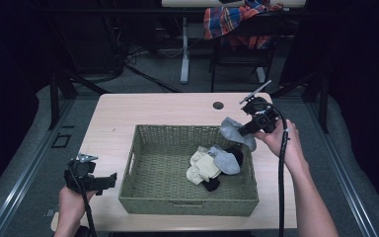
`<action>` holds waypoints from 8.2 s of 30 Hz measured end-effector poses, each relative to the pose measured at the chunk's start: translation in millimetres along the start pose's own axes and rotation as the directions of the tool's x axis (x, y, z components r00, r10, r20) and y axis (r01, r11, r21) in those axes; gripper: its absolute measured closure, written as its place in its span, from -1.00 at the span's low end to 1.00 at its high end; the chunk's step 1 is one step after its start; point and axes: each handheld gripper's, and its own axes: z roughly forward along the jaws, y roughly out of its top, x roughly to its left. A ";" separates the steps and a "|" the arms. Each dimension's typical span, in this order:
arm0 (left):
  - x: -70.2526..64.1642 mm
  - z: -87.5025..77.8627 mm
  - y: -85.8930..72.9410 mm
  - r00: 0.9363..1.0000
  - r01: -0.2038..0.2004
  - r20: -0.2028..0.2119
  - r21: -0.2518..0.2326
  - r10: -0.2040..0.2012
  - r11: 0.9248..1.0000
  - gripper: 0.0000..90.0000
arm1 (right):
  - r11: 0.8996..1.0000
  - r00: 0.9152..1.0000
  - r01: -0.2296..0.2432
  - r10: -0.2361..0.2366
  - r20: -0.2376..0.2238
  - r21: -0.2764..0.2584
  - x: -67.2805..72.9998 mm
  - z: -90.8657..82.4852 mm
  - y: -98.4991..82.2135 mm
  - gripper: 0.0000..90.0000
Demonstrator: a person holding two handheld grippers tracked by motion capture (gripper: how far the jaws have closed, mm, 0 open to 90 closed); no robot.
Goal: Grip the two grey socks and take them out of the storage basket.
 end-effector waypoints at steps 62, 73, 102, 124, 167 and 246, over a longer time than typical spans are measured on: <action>0.9 0.8 0.9 1.000 0.000 0.007 0.006 0.000 1.000 -0.98 | 0.933 0.951 -0.286 0.248 0.182 0.219 -108.8 90.4 -79.9 0.76; 2.4 0.2 0.6 1.000 0.008 0.002 0.001 -0.008 1.000 -0.98 | 0.918 0.949 -0.301 0.263 0.173 0.256 -111.8 105.9 -86.1 0.75; 2.3 0.8 1.0 1.000 0.010 0.006 0.003 -0.010 1.000 -0.98 | 0.957 0.959 -0.281 0.278 0.050 0.072 -103.1 34.2 -69.3 -0.70; 3.1 0.1 0.2 1.000 0.009 0.006 0.001 -0.009 1.000 -0.98 | 0.996 0.996 0.083 -0.081 -0.040 0.042 15.5 44.8 -2.6 -0.89; 2.4 0.7 0.0 1.000 0.007 0.007 0.004 -0.007 1.000 -0.98 | 0.935 0.989 0.147 -0.151 -0.012 0.322 41.5 153.7 14.6 0.21; 0.1 0.6 1.9 1.000 0.007 0.002 0.001 -0.007 1.000 -0.98 | 0.998 0.994 -0.060 0.060 0.091 -0.002 -23.6 -21.9 -22.8 0.79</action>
